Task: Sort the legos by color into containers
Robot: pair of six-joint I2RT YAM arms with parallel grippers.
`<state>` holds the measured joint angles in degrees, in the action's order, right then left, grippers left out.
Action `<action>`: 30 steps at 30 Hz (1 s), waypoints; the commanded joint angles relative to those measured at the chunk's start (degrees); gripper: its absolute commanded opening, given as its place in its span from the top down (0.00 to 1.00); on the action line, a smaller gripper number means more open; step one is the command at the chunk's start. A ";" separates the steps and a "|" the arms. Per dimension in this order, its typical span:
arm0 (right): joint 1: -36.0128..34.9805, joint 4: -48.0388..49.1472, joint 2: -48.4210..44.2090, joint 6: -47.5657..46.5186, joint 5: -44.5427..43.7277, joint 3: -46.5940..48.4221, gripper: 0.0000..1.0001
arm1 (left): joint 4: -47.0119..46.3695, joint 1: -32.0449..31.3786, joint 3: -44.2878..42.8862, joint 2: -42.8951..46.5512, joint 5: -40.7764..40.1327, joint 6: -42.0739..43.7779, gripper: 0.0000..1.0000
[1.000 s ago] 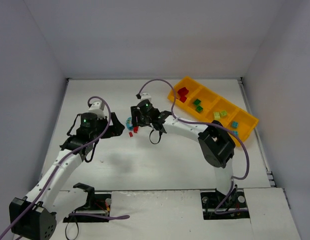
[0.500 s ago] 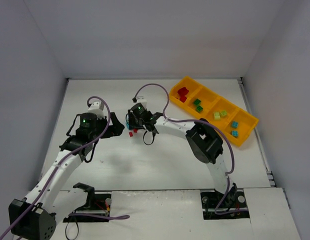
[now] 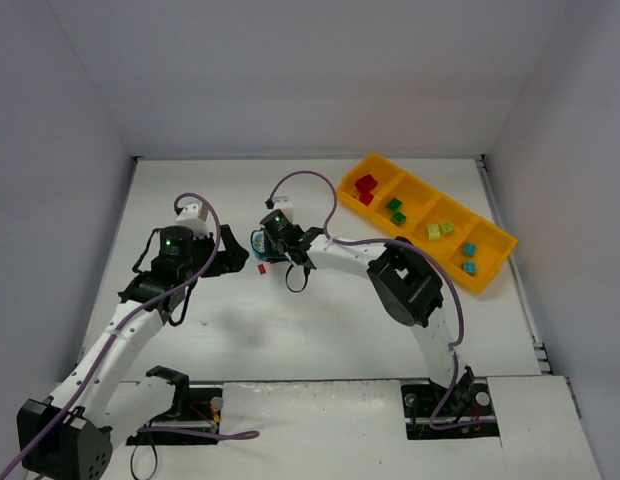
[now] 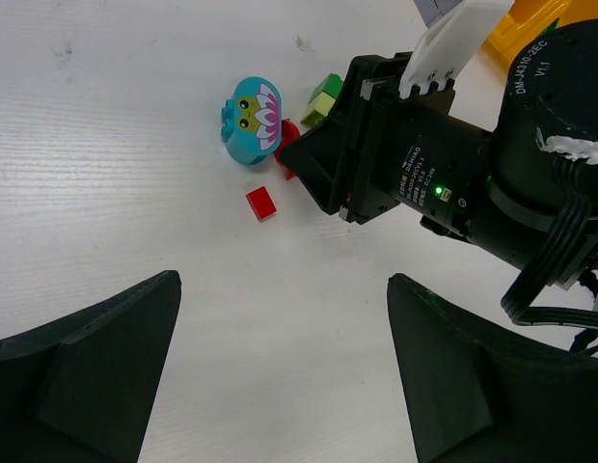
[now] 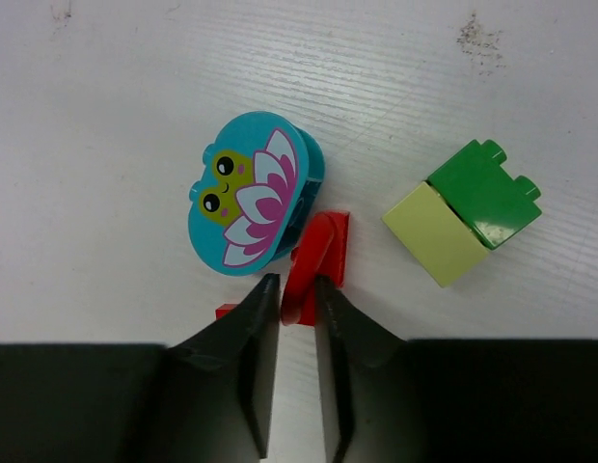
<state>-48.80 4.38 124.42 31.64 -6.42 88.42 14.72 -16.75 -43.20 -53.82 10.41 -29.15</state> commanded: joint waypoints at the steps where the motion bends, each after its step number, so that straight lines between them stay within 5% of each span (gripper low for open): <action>1: 0.28 0.63 -2.43 -1.31 -3.60 0.44 0.85 | -2.33 0.32 -1.27 0.91 -0.22 -0.12 0.19; 6: 0.46 0.80 -5.32 -6.13 -3.96 -0.53 1.00 | -2.33 0.32 -1.27 0.91 -0.13 -0.03 0.19; 16: 4.05 3.09 -15.95 -19.32 -6.07 -1.85 1.00 | -2.42 0.40 -1.36 0.74 -0.22 -0.03 0.19; 30: 27.43 3.53 -11.06 -23.55 -4.48 4.20 0.97 | -2.59 0.41 -1.19 0.56 0.13 -0.03 0.19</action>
<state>-22.06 5.61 111.63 9.80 -10.20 87.81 14.72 -16.75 -43.20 -53.82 10.44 -29.15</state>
